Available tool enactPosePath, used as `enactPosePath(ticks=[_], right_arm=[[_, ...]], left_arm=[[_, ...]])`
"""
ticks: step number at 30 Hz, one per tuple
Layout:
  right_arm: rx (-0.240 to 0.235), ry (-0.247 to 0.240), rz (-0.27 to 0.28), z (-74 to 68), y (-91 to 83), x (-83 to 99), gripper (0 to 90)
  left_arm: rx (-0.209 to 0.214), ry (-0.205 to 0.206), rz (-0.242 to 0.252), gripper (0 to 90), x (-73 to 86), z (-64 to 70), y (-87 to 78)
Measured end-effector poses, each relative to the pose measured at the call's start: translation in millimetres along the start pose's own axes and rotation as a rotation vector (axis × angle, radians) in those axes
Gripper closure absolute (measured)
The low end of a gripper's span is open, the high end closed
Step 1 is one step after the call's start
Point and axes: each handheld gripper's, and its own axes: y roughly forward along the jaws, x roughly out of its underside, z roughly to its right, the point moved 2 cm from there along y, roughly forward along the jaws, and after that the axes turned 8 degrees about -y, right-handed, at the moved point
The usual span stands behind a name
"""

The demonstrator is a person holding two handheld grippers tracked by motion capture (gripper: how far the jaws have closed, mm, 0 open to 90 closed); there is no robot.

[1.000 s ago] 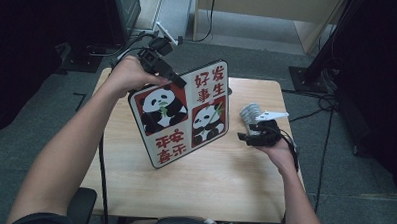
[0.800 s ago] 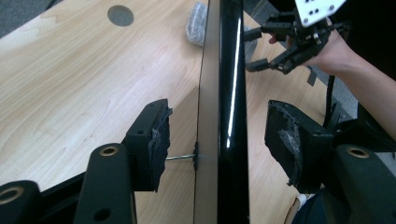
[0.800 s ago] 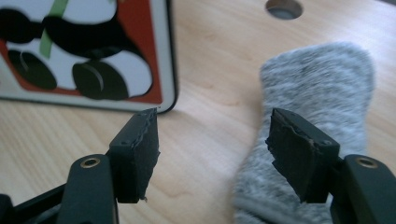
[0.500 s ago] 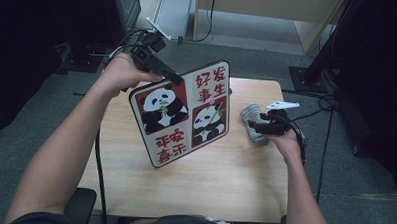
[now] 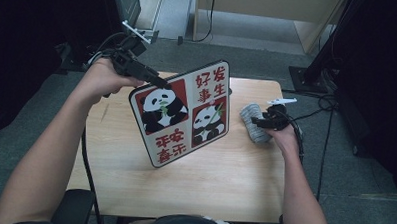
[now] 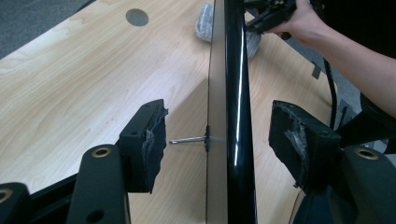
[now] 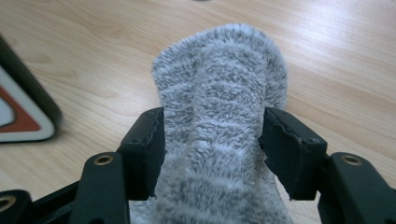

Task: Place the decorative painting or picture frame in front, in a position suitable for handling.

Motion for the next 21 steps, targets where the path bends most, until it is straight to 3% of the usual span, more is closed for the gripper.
enactPosePath(ticks=[9, 11, 19, 21], right_arm=[[-0.01, 0.021, -0.035, -1.8, 21.6, -0.8, 46.1], [0.001, 0.029, -0.065, -0.9, 29.3, 1.9, 47.2], [0.036, 0.015, -0.085, -0.1, 36.7, 4.3, 58.0], [0.035, 0.032, -0.077, 0.9, 37.7, 4.3, 60.8]], left_arm=[[0.004, -0.01, 0.033, 36.3, 15.1, -1.3, -12.4], [0.001, -0.011, 0.039, 36.2, 21.0, -0.8, -14.3], [0.005, -0.007, 0.066, 36.0, 35.1, 1.1, -19.6], [0.007, -0.012, 0.071, 36.0, 37.6, 0.7, -20.4]])
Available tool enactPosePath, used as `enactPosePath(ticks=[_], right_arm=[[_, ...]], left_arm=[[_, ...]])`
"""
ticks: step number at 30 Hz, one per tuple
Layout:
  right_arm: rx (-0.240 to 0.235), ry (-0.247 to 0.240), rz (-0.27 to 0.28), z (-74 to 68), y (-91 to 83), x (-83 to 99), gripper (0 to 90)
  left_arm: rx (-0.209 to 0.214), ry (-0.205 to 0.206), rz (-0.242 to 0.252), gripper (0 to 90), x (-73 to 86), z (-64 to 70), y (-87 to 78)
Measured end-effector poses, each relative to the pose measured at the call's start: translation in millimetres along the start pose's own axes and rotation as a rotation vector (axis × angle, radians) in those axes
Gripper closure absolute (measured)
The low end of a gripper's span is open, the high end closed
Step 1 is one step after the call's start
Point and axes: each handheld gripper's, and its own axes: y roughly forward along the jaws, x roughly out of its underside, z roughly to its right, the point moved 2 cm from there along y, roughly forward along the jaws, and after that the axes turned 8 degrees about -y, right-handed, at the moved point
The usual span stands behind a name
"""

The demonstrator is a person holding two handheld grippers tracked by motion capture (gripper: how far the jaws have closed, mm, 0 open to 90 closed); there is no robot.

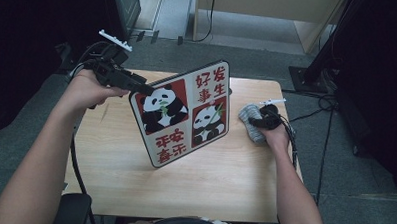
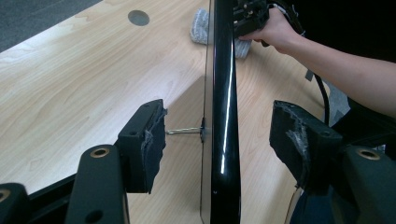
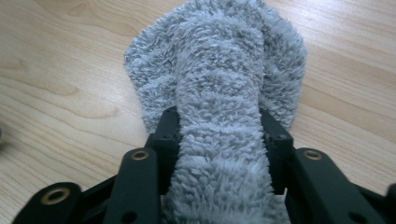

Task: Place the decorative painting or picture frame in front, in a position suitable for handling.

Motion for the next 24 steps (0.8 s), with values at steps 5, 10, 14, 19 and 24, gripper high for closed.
enactPosePath(ticks=[5, 10, 14, 19, 24], right_arm=[[-0.008, 0.016, 0.0, 2.8, -1.2, -0.6, 67.3], [-0.057, 0.044, -0.005, 4.9, -10.5, -9.1, 69.8], [-0.073, 0.034, 0.02, 4.7, -19.9, -15.7, 69.8], [-0.096, 0.004, 0.049, -0.4, -41.4, -26.6, 69.6], [-0.11, -0.018, 0.075, -4.8, -57.9, -36.5, 69.4]], left_arm=[[-0.001, -0.004, 0.014, 35.8, 3.7, -1.1, -1.5], [0.0, -0.009, 0.016, 35.5, 9.2, -2.6, 0.3], [-0.002, -0.009, 0.031, 35.4, 15.5, -4.7, -0.9], [-0.008, -0.012, 0.047, 35.2, 25.6, -7.0, -1.1], [-0.003, -0.02, 0.046, 35.1, 36.0, -9.9, 2.7]])
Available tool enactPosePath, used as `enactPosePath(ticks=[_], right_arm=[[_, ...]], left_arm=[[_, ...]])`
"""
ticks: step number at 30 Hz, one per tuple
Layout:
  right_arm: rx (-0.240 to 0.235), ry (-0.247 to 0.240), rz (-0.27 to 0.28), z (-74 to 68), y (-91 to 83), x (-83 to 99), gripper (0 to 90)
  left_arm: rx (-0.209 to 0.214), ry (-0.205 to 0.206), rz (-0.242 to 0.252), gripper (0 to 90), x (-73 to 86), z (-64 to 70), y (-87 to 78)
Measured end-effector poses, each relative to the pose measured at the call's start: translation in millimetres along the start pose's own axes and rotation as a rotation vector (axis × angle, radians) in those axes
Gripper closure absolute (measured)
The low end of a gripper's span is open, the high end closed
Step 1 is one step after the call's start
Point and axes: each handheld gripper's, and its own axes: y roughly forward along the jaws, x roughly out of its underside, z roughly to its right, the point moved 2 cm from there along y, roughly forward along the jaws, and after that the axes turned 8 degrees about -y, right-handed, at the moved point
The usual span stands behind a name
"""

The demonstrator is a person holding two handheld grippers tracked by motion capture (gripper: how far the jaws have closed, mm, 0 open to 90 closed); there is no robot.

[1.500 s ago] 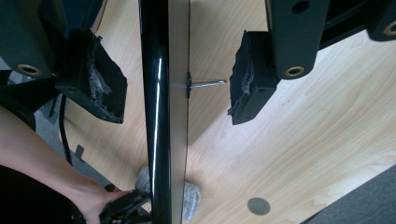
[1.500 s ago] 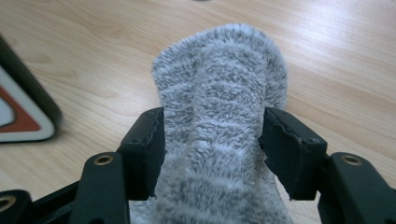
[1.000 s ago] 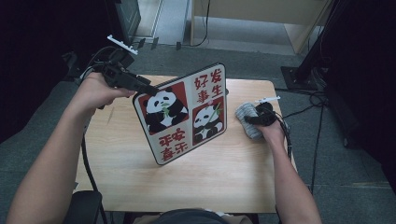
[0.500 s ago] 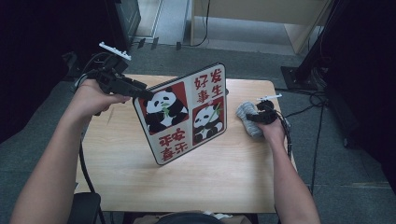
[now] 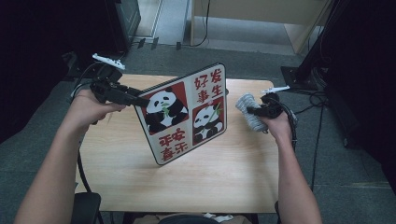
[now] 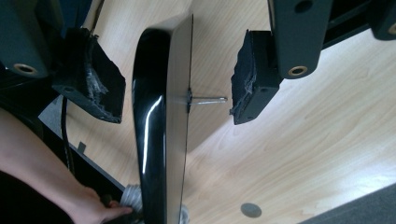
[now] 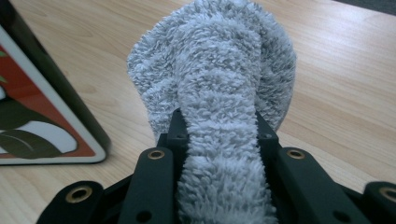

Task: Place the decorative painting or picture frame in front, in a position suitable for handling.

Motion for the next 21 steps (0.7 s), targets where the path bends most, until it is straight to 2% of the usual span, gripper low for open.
enactPosePath(ticks=[3, 8, 12, 14, 17, 21], right_arm=[[0.0, -0.006, 0.006, -3.9, -5.3, -4.9, 69.4], [-0.01, -0.024, 0.023, -6.2, -13.0, -12.5, 69.3], [-0.012, -0.021, 0.026, -10.6, -21.4, -19.7, 69.1], [-0.022, -0.019, 0.047, -13.9, -26.6, -25.6, 69.0], [-0.023, -0.043, 0.041, -19.5, -29.9, -32.0, 69.0], [-0.053, -0.061, 0.043, -26.0, -33.0, -39.0, 69.0]], left_arm=[[0.001, -0.004, 0.003, 35.3, 5.7, -1.0, 2.4], [0.0, -0.01, 0.01, 41.4, 12.4, -1.5, 5.4], [-0.006, -0.01, 0.01, 44.6, 17.8, -1.7, 7.3], [-0.013, -0.005, 0.023, 47.6, 21.3, -1.1, 7.7], [-0.004, -0.013, 0.026, 48.7, 28.1, -1.5, 11.0], [0.013, -0.017, 0.044, 49.9, 33.7, -2.2, 14.1]])
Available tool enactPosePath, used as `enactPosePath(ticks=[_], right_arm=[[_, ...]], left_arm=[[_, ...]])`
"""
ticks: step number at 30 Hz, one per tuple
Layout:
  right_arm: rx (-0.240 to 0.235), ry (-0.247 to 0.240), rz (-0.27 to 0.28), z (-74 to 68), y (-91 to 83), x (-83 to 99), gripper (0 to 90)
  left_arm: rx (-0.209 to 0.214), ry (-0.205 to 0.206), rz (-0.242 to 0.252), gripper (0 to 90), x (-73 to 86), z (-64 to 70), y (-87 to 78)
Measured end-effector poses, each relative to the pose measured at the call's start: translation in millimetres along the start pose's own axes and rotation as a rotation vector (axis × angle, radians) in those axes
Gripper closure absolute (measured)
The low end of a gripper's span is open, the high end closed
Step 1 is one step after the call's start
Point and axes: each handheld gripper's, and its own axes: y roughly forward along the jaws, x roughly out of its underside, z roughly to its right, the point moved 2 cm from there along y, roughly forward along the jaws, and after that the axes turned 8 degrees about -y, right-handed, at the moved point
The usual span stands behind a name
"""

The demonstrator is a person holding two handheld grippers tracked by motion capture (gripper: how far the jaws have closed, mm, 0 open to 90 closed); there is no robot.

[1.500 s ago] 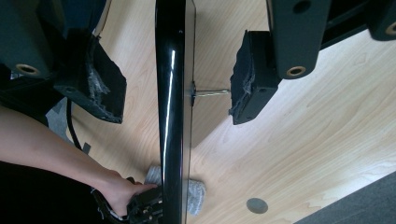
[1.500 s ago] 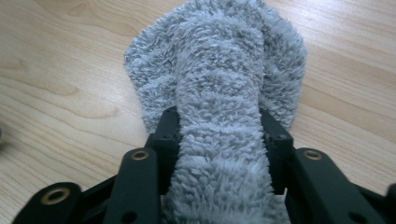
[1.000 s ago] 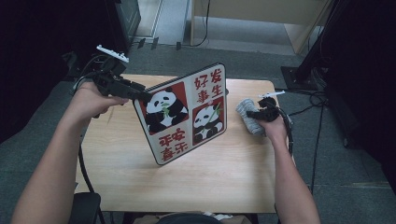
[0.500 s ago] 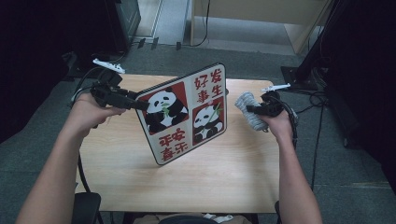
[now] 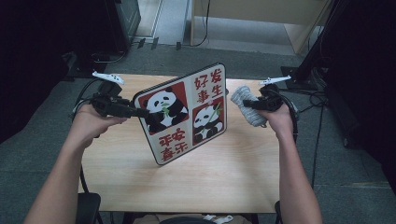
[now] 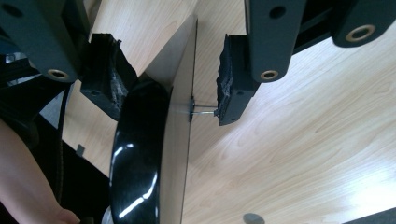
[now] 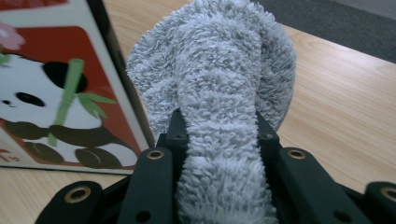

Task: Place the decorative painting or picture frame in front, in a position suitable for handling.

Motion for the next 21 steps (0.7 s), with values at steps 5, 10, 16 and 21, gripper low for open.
enactPosePath(ticks=[5, 10, 16, 21], right_arm=[[-0.027, -0.01, 0.015, -5.8, -5.5, -7.5, 68.8], [-0.028, -0.03, 0.033, -10.5, -15.8, -17.2, 68.8], [-0.044, -0.051, 0.043, -15.9, -25.3, -27.3, 68.7], [-0.081, -0.055, 0.049, -16.8, -27.9, -34.9, 68.7]], left_arm=[[-0.009, 0.01, 0.028, 51.7, 8.0, -1.4, 1.9], [-0.024, 0.004, 0.011, 51.4, 14.7, -3.6, 5.5], [-0.011, 0.004, 0.016, 51.5, 20.4, -3.5, 13.4], [0.019, 0.015, 0.016, 53.8, 23.9, -2.9, 18.2]])
